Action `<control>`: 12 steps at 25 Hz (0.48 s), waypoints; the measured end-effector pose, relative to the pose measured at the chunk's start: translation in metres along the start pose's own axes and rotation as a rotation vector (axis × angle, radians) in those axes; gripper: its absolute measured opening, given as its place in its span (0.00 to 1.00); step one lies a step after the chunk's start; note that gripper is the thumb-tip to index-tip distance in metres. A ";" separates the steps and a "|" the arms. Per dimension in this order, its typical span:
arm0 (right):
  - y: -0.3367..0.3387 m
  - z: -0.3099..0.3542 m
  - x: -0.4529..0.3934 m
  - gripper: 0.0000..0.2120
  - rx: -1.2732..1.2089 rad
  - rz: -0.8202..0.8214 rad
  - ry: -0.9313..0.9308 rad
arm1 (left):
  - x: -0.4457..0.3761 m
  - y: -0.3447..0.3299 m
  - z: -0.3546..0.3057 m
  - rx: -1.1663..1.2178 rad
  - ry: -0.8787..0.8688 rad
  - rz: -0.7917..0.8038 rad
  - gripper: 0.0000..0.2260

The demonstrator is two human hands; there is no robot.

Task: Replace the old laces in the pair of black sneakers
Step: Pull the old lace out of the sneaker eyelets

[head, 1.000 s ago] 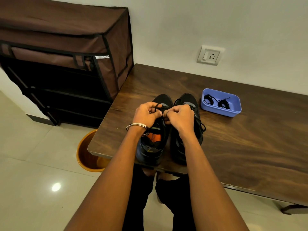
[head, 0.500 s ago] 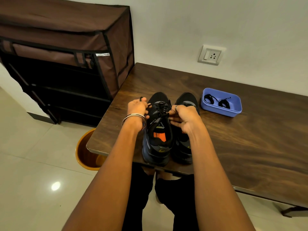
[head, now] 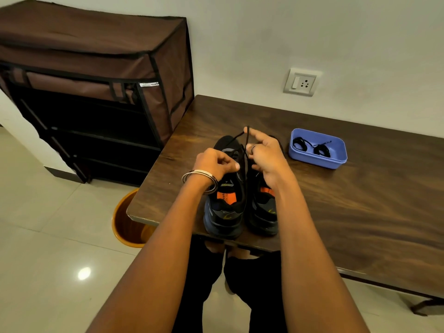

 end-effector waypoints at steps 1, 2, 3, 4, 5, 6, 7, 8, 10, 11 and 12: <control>-0.003 -0.005 -0.001 0.24 0.121 0.029 0.011 | 0.000 0.000 -0.001 -0.029 -0.042 0.014 0.07; -0.006 -0.010 -0.002 0.25 0.243 0.053 0.037 | 0.000 0.000 -0.002 -0.058 -0.062 -0.015 0.08; -0.009 -0.014 -0.002 0.24 0.355 0.069 0.072 | -0.002 -0.001 -0.001 -0.077 -0.064 -0.061 0.08; -0.012 -0.015 -0.002 0.23 0.425 0.070 0.104 | -0.004 -0.001 0.001 -0.085 -0.055 -0.096 0.07; -0.014 -0.013 0.002 0.23 0.452 0.067 0.127 | -0.005 -0.002 0.003 -0.082 -0.046 -0.120 0.07; -0.015 -0.011 0.005 0.23 0.448 0.067 0.144 | -0.005 -0.002 0.005 -0.068 -0.035 -0.139 0.06; -0.016 -0.010 0.008 0.24 0.434 0.066 0.151 | -0.005 -0.003 0.007 -0.037 -0.027 -0.155 0.06; -0.017 -0.009 0.009 0.24 0.410 0.056 0.155 | -0.004 -0.003 0.008 0.000 -0.017 -0.171 0.06; -0.019 -0.010 0.010 0.21 0.359 0.030 0.142 | -0.004 -0.003 0.010 0.042 -0.002 -0.220 0.06; -0.021 -0.011 0.010 0.19 0.344 0.025 0.135 | -0.004 -0.003 0.011 0.042 0.007 -0.241 0.06; -0.023 -0.013 0.008 0.18 0.335 0.024 0.133 | -0.003 -0.003 0.012 0.040 0.023 -0.252 0.06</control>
Point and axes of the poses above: each hand's wrist, its own x-axis away from the middle knuckle, its own y-axis out of the back of the hand, z = x × y, the point moved 2 cm from there along -x, towards the middle knuckle, and after that the axes turned 14 degrees about -z, right-handed, at the moved point
